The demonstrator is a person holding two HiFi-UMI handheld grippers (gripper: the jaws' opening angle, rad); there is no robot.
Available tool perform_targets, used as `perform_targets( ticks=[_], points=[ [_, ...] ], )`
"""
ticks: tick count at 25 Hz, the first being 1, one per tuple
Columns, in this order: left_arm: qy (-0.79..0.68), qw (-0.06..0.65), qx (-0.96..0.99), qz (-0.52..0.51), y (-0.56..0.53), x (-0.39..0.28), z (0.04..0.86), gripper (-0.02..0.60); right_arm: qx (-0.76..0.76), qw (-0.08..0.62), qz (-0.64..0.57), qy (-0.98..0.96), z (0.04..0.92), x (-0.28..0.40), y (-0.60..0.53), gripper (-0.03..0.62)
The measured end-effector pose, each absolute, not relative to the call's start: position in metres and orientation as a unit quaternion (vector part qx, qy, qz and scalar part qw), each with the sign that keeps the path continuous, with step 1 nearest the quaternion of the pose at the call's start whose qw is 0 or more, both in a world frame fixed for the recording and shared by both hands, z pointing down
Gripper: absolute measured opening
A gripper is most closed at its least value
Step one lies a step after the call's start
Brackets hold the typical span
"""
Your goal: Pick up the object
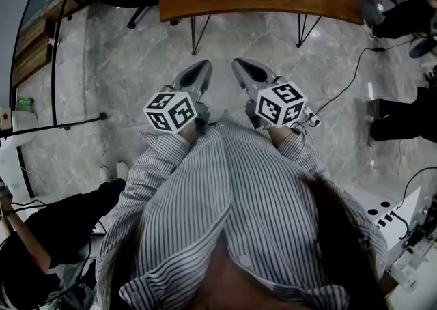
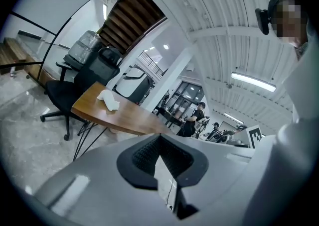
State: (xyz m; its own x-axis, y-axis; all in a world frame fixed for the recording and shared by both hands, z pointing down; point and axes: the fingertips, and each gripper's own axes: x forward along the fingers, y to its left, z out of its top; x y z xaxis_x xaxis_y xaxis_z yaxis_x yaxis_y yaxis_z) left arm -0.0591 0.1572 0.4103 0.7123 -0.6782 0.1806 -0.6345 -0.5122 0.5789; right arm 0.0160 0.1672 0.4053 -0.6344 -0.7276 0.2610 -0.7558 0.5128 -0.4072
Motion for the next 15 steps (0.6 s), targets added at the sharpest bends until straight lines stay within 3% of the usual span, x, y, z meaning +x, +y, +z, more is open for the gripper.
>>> perform_targets(
  ticks=[15],
  points=[
    [-0.392,0.332,0.858,-0.030,0.078,-0.051,0.437,0.002,0.426,0.031,0.266,-0.864,0.429,0.026,0.095,0.002]
  ],
)
